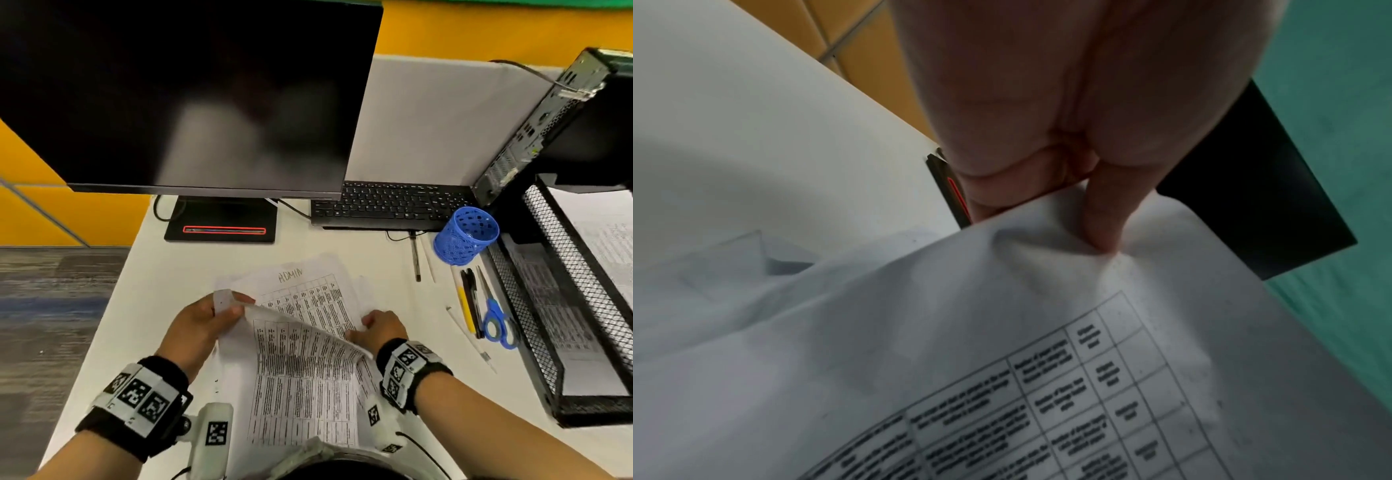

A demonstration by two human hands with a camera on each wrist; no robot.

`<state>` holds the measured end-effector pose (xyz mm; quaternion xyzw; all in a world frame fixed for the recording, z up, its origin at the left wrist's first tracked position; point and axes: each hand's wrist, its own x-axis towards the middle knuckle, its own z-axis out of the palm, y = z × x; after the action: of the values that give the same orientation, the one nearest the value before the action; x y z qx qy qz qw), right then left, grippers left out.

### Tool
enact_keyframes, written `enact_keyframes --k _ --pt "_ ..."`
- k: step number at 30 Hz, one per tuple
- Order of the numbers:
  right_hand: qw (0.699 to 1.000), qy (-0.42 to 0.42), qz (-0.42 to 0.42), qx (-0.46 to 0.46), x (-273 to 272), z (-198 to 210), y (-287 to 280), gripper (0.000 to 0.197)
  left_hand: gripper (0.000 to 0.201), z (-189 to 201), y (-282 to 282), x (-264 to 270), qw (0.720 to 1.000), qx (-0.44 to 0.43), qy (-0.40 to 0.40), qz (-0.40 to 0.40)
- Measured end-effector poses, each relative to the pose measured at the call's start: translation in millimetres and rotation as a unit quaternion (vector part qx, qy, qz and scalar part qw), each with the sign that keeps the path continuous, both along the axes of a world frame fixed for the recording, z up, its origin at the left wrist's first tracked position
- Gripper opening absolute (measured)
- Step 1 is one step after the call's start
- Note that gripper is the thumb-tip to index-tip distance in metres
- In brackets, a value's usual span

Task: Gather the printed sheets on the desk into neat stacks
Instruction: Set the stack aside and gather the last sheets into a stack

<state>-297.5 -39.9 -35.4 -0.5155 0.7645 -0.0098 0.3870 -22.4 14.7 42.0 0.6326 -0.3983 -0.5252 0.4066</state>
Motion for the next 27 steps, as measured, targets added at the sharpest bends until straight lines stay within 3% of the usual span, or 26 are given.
enact_keyframes --k 3,7,10,13,16,18,21,22,25,27 --pt "0.999 -0.025 0.015 -0.031 6 4 2 0.018 0.013 -5 9 1 1.000 0.011 0.003 0.024" --pt "0.988 -0.147 0.009 -0.052 -4 15 10 0.018 0.022 -8 18 8 0.993 -0.002 0.051 0.106" --pt "0.969 -0.238 -0.017 -0.057 -19 23 14 0.004 0.014 -10 20 12 0.980 -0.014 0.087 0.178" --pt "0.943 -0.321 -0.055 -0.066 -22 34 20 0.023 0.020 -9 19 11 0.976 -0.030 0.115 0.185" --pt "0.940 -0.335 -0.021 -0.067 -13 39 20 0.026 0.019 -4 16 1 0.974 -0.043 0.127 0.185" --pt "0.943 -0.329 0.016 -0.049 -8 41 19 0.028 0.020 1 14 -6 0.974 -0.063 0.118 0.180" --pt "0.947 -0.319 0.014 -0.010 -10 41 14 0.059 0.014 9 14 -11 0.972 -0.101 0.115 0.177" --pt "0.954 -0.300 0.000 -0.014 -14 37 12 0.061 0.009 13 15 -12 0.972 -0.110 0.130 0.164" --pt "0.991 -0.110 -0.051 -0.055 -31 21 1 0.036 0.042 12 23 -8 0.980 -0.120 0.132 0.084" --pt "0.998 0.024 -0.054 -0.030 -37 17 1 0.052 0.061 8 29 -7 0.986 -0.098 0.132 0.027"
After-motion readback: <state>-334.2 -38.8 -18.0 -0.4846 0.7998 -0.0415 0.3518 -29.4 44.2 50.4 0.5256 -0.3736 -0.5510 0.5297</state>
